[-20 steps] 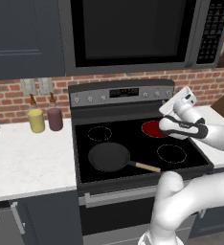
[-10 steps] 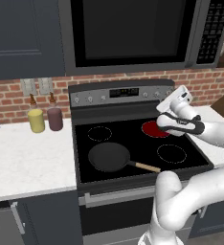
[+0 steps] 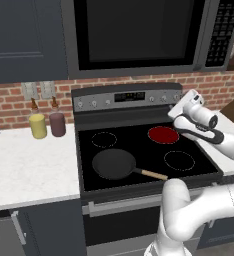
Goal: Turn off the rear right burner of the stove.
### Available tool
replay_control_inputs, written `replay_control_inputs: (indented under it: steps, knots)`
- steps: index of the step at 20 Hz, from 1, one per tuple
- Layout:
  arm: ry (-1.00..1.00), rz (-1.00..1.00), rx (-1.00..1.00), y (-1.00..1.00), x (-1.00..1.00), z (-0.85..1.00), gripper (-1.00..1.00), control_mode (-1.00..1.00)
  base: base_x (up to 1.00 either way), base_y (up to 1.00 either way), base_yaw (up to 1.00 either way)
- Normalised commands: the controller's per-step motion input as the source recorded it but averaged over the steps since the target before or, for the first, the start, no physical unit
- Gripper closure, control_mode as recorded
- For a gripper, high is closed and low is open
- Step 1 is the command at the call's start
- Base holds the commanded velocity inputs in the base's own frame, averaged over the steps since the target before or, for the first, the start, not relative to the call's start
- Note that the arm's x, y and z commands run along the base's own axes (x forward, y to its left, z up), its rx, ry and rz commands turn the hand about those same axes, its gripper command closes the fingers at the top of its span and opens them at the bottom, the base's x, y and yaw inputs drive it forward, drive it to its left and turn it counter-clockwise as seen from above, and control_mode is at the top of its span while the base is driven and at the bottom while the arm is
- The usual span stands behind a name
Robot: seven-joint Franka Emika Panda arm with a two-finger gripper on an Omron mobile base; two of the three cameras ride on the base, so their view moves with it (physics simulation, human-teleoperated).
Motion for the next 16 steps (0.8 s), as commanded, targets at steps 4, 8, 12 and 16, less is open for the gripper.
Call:
replay_control_inputs:
  steps: [4,8,12,16]
  knots:
    - [0.02,0.0,-0.03,0.01,0.01,-0.01,-1.0,-1.0,0.0,0.0,0.0]
    - [0.0,0.0,-0.08,0.0,0.05,-0.13,-1.0,-1.0,0.0,0.0,0.0]
    - [0.0,0.0,-0.1,0.0,0.16,-0.15,-1.0,-1.0,0.0,0.0,0.0]
    - [-0.01,0.0,-0.09,0.0,0.18,-0.12,-1.0,-1.0,0.0,0.0,0.0]
